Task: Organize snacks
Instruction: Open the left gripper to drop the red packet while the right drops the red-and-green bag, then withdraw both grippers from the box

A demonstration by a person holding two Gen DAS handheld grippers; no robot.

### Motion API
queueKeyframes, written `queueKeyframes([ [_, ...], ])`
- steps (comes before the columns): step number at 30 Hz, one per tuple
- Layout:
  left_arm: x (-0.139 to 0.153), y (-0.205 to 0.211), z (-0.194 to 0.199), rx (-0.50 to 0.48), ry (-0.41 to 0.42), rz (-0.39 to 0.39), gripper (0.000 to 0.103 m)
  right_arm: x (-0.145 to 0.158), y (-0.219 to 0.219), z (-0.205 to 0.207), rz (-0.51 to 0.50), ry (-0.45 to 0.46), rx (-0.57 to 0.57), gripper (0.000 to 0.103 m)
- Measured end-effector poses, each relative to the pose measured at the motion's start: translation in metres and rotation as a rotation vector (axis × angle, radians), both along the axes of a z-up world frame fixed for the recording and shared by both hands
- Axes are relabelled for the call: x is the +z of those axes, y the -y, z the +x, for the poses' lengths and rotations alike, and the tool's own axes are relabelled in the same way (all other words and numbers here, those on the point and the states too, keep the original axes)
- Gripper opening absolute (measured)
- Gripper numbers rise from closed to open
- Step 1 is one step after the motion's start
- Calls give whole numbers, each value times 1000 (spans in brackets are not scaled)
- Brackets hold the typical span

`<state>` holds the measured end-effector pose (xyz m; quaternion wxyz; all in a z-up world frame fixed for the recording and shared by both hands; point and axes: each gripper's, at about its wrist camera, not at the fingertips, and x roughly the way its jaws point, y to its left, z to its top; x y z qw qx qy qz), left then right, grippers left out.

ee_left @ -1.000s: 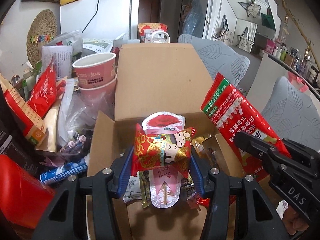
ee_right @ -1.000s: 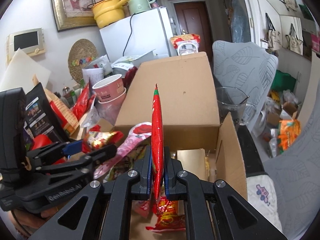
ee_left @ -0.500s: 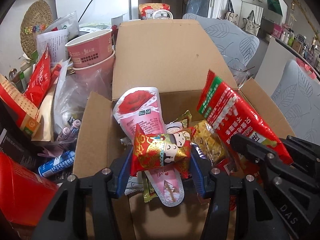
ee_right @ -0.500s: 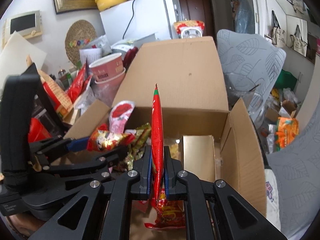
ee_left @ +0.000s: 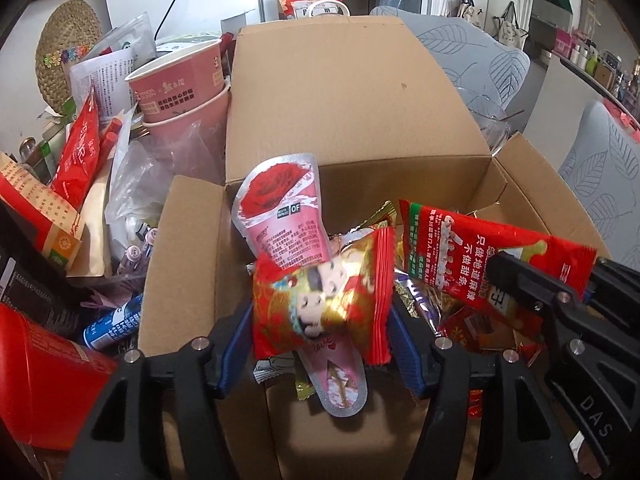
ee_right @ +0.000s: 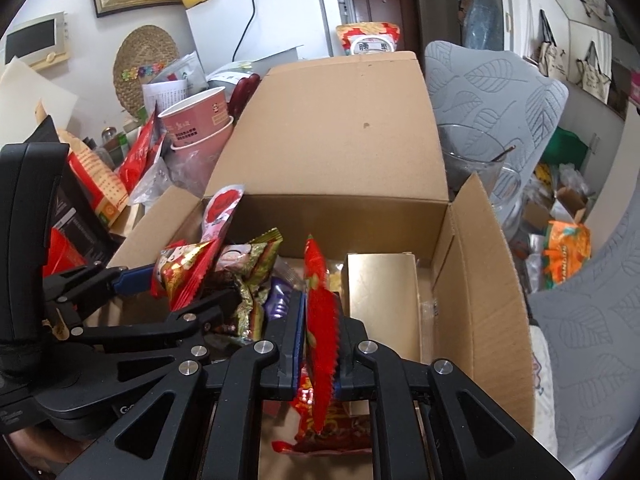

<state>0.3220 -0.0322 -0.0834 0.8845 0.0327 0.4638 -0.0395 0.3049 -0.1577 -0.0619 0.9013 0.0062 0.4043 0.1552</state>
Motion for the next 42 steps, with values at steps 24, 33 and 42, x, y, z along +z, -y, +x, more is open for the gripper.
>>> queueKeyframes([
  [24, 73, -5, -38, 22, 156, -14, 70, 54, 11, -42, -5, 124, -24, 27],
  [33, 120, -9, -80, 17, 247, -33, 70, 99, 15, -82, 10, 219, -17, 27],
  [42, 155, -12, -124, 10, 323, -34, 70, 135, 19, -127, 21, 298, -26, 38],
])
